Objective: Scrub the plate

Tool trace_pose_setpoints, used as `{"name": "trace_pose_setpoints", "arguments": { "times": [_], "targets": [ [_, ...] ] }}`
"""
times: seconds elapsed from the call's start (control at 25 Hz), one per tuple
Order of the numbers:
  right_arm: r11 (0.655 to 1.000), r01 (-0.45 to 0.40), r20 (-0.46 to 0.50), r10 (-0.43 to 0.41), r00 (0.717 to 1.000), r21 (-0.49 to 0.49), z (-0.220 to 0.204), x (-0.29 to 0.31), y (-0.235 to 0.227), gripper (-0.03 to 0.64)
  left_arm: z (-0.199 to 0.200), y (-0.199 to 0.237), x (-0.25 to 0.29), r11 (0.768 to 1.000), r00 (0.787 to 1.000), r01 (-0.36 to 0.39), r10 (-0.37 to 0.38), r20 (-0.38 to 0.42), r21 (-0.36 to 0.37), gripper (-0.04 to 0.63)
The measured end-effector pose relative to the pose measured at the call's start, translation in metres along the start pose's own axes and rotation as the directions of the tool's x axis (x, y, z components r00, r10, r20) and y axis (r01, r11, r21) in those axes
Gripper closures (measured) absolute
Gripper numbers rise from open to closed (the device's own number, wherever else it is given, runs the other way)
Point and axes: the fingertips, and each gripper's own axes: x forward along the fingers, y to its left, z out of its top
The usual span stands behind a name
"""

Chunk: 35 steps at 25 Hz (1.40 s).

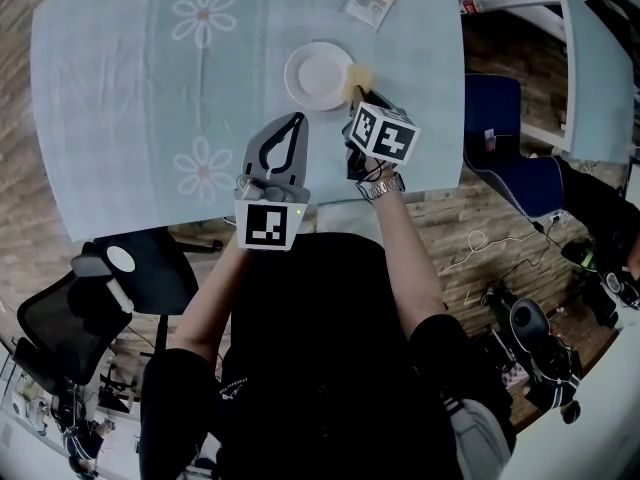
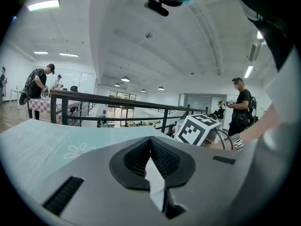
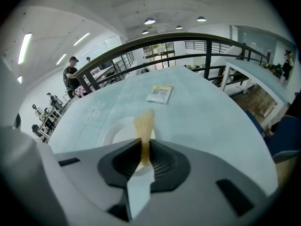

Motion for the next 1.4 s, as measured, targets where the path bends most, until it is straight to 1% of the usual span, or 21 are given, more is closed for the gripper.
{"name": "trace_pose_setpoints", "arguments": {
  "times": [0.12, 0.24, 0.52, 0.72, 0.8, 0.96, 1.28, 1.4],
  "targets": [
    [0.998, -0.058, -0.01, 0.058, 0.998, -0.007, -0.004, 0.0, 0.021, 0.565, 0.001, -0.001, -0.005, 1.0, 1.0, -0.002, 0.002, 0.003, 0.0, 0.583],
    [0.995, -0.093, -0.025, 0.093, 0.995, -0.025, -0.01, 0.004, 0.04, 0.565, 0.001, 0.0, -0.009, 1.0, 1.0, -0.004, 0.004, 0.004, 0.012, 0.583],
    [0.985, -0.156, -0.066, 0.151, 0.986, -0.079, -0.02, 0.016, 0.079, 0.565, -0.002, 0.01, -0.019, 0.999, 0.999, -0.036, 0.036, -0.008, 0.005, 0.583],
    [0.976, -0.188, -0.099, 0.178, 0.979, -0.108, -0.028, 0.026, 0.099, 0.565, -0.003, 0.02, -0.024, 0.998, 0.998, -0.068, 0.068, -0.007, -0.014, 0.583],
    [0.975, -0.191, -0.112, 0.178, 0.978, -0.111, -0.032, 0.031, 0.101, 0.565, -0.005, 0.023, -0.025, 0.997, 0.997, -0.077, 0.077, -0.011, -0.025, 0.583],
    [0.978, -0.178, -0.122, 0.165, 0.979, -0.105, -0.035, 0.036, 0.096, 0.565, -0.007, 0.025, -0.025, 0.997, 0.997, -0.077, 0.077, -0.015, -0.023, 0.583],
    [0.983, -0.163, -0.129, 0.151, 0.98, -0.084, -0.037, 0.038, 0.082, 0.565, -0.011, 0.022, -0.018, 0.998, 0.998, -0.06, 0.059, -0.021, -0.027, 0.583],
    [0.986, -0.149, -0.131, 0.139, 0.982, -0.07, -0.038, 0.036, 0.074, 0.565, -0.011, 0.02, -0.015, 0.999, 0.999, -0.046, 0.046, -0.029, -0.016, 0.583]
  ]
}}
